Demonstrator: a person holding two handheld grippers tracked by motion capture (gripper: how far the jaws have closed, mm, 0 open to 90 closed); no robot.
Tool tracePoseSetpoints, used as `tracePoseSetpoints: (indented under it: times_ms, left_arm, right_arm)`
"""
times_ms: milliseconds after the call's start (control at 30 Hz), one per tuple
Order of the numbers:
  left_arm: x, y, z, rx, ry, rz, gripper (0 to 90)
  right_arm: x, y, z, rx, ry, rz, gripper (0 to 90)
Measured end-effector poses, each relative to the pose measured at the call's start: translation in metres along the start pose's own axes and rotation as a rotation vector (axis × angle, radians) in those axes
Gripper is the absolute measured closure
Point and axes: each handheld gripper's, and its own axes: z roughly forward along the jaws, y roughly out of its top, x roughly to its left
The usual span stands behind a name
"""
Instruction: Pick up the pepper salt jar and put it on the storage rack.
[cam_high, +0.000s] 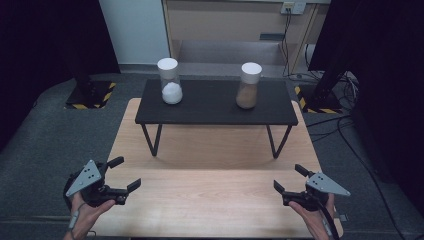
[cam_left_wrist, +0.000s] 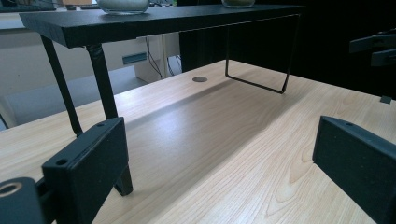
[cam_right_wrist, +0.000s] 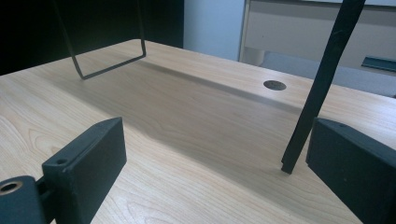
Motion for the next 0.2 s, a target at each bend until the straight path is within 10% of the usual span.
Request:
tracePoseSetpoints:
  times_ms: [200]
  left_arm:
    - [0.0000,-0.0002,-0.0003,-0.001,0.001,0.000,2.0]
  right_arm:
    - [0.0000,-0.0002,0.0000,-0.004,-0.002,0.001,5.2]
